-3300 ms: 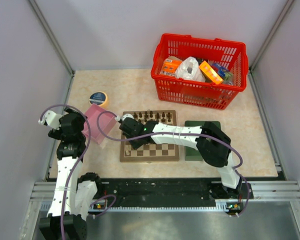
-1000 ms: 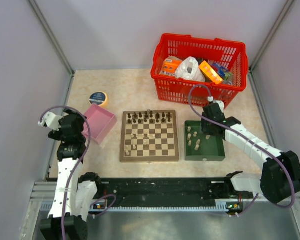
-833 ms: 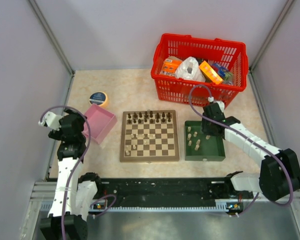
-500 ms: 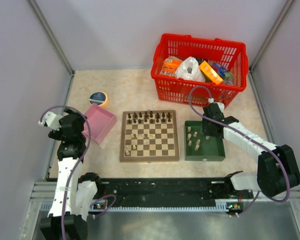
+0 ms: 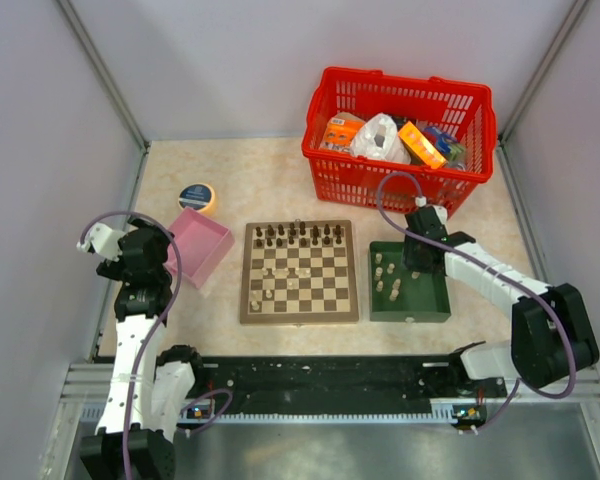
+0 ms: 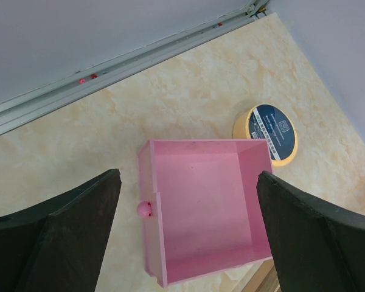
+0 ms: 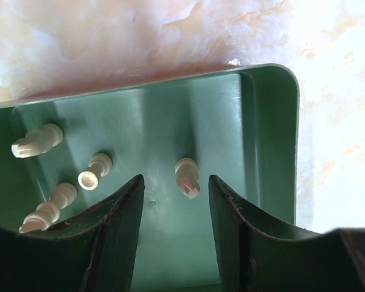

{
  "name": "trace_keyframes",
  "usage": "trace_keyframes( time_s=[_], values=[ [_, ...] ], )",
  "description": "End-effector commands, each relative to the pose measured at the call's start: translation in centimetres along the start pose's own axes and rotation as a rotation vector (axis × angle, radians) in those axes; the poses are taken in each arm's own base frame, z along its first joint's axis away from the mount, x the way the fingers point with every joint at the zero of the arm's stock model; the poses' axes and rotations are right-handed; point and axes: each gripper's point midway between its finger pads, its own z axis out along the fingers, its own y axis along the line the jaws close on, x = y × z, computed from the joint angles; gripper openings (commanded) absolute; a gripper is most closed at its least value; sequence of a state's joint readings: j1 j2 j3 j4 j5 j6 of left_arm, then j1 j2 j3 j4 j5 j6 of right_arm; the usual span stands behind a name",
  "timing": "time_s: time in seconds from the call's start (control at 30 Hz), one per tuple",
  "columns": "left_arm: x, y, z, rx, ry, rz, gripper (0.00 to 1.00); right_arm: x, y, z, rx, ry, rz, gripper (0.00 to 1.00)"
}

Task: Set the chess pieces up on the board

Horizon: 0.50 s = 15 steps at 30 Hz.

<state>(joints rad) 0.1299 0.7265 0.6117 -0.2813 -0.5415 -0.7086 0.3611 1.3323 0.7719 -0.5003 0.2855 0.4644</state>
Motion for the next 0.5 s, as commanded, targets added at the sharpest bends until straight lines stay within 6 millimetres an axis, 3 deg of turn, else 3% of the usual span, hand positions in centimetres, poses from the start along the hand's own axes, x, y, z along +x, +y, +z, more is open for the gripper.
trace_keyframes(
  time_s=[0.0, 0.47],
  values=[
    [-1.17, -0.46, -0.01, 0.018, -0.042, -0.024, 0.99, -0.04, -0.30, 0.69, 0.007, -0.003, 0.010, 0.46],
    [-0.94, -0.50, 0.14, 0.019, -0.036, -0.023, 0.99, 0.61, -0.28, 1.32, 0.007, 0.022, 0.005, 0.36]
  ],
)
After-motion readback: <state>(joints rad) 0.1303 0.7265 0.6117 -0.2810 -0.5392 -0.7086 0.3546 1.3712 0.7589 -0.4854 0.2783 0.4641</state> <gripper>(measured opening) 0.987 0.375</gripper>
